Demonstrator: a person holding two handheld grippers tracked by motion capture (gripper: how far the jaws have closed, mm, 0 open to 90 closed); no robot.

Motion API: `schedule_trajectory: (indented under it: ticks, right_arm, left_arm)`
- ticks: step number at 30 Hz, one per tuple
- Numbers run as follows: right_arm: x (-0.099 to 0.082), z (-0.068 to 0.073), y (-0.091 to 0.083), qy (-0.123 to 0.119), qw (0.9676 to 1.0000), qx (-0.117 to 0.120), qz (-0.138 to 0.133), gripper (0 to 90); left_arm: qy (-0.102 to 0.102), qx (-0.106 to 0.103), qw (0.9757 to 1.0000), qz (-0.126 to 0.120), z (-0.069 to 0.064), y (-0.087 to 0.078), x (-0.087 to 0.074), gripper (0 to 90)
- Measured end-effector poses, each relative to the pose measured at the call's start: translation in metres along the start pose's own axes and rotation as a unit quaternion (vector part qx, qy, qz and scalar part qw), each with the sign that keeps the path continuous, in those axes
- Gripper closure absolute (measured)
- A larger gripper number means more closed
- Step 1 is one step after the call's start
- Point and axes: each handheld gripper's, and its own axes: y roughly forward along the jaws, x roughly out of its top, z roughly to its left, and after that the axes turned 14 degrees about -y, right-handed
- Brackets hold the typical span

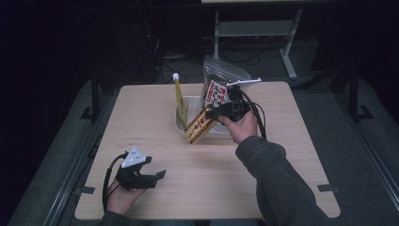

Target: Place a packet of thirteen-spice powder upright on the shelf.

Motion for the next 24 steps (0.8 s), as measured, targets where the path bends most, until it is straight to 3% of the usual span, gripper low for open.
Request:
schedule_trajectory:
  ticks: [24]
  right_arm:
    - [0.032, -0.007, 0.015, 0.018, 0.9963, -0.076, -0.035, 67.9]
  left_arm:
    - [-0.008, 0.0, 1.0, -0.006, 0.005, -0.004, 0.0, 23.7]
